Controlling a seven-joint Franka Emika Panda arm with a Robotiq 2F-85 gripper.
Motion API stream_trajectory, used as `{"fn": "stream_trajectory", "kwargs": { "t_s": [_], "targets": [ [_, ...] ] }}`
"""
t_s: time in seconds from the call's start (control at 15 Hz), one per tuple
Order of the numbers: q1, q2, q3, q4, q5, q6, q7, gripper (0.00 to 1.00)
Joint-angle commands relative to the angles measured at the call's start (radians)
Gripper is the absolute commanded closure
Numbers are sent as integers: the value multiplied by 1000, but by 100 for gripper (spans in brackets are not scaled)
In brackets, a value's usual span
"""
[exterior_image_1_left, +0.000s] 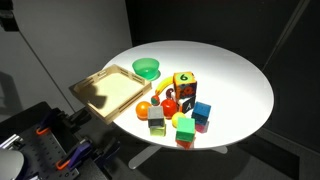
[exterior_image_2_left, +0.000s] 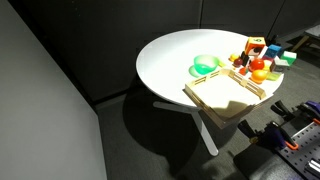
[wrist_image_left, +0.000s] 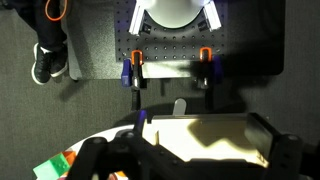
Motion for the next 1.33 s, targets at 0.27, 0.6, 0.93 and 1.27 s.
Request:
{"fn": "stream_trajectory", "kwargs": {
  "t_s": [0.27, 0.6, 0.93, 1.27],
  "targets": [
    [2, -2, 0, -15, -77, 72, -7, 0],
    [0, -9, 4, -42, -123, 165, 4, 0],
    [-12, -6, 9, -68, -151, 257, 41, 0],
    [-1, 0, -4, -79, -126, 288, 35, 0]
  ]
}}
